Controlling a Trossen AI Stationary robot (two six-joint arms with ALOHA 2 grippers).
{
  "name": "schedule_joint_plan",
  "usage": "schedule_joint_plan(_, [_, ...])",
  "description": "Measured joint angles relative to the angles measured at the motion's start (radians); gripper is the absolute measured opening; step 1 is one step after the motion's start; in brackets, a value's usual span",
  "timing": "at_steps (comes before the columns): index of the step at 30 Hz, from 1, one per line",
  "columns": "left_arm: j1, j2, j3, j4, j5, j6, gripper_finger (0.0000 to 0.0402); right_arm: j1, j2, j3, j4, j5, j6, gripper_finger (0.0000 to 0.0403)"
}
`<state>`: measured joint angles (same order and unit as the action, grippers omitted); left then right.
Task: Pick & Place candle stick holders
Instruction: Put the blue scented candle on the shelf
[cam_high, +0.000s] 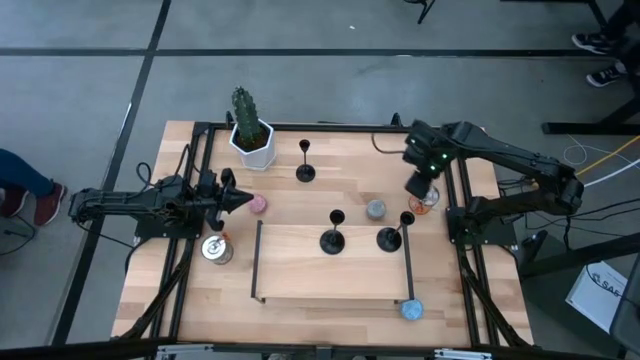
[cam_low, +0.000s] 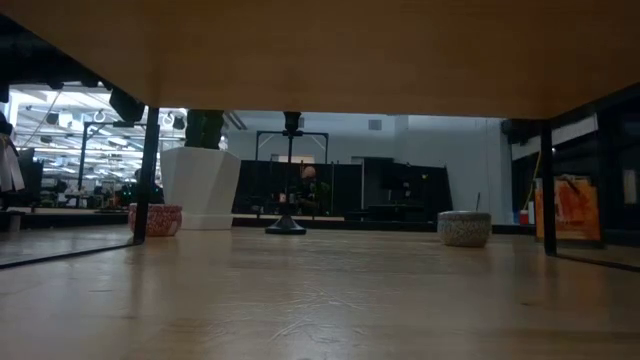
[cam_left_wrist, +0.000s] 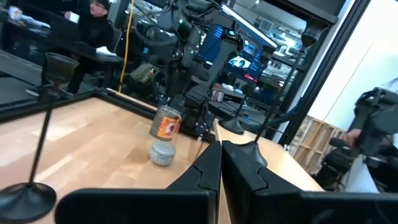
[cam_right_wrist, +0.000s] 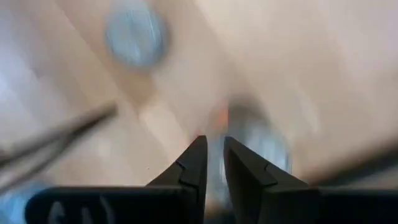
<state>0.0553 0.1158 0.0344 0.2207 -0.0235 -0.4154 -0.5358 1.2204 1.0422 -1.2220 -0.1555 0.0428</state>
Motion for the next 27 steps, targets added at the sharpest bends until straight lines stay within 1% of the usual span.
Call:
schedule_joint_plan(3, [0.000, 0.000, 0.000, 0.000, -0.018, 0.003, 0.0006, 0.000, 0.020, 0.000, 0.158, -0.002, -0.057, 0.0057])
schedule_joint_plan(6, [0.000, 0.000, 0.000, 0.000, -0.020, 0.000, 0.0006, 0.000, 0.046, 0.000, 0.235, -0.005, -0.119, 0.0057])
schedule_joint_plan(7, [0.000, 0.000, 0.000, 0.000, -0.019, -0.008, 0.0006, 0.000, 0.056, 0.000, 0.246, -0.013, -0.141, 0.0058])
schedule_joint_plan(9, [0.000, 0.000, 0.000, 0.000, -0.013, -0.017, 0.0006, 0.000, 0.077, 0.000, 0.247, -0.067, -0.196, 0.0062])
schedule_joint_plan(11, [-0.001, 0.000, 0.000, -0.004, -0.011, -0.018, 0.0006, 0.000, 0.097, 0.000, 0.249, -0.127, -0.236, 0.0073])
schedule_joint_plan(12, [-0.001, 0.000, 0.000, -0.008, -0.012, -0.019, 0.0006, 0.000, 0.108, 0.000, 0.249, -0.136, -0.241, 0.0080])
schedule_joint_plan(16, [-0.001, 0.000, 0.000, -0.014, -0.012, -0.018, 0.0006, 0.000, 0.140, -0.008, 0.266, -0.130, -0.293, 0.0118])
schedule_joint_plan(20, [-0.001, 0.000, 0.000, -0.015, -0.011, -0.018, 0.0006, 0.001, 0.142, -0.069, 0.343, -0.135, -0.343, 0.0144])
schedule_joint_plan(22, [-0.001, 0.000, 0.000, -0.015, -0.011, -0.018, 0.0006, 0.000, 0.142, -0.099, 0.359, -0.148, -0.367, 0.0150])
schedule_joint_plan(27, [-0.001, 0.000, 0.000, -0.015, -0.011, -0.017, 0.0006, 0.001, 0.142, -0.171, 0.479, -0.241, -0.397, 0.0149])
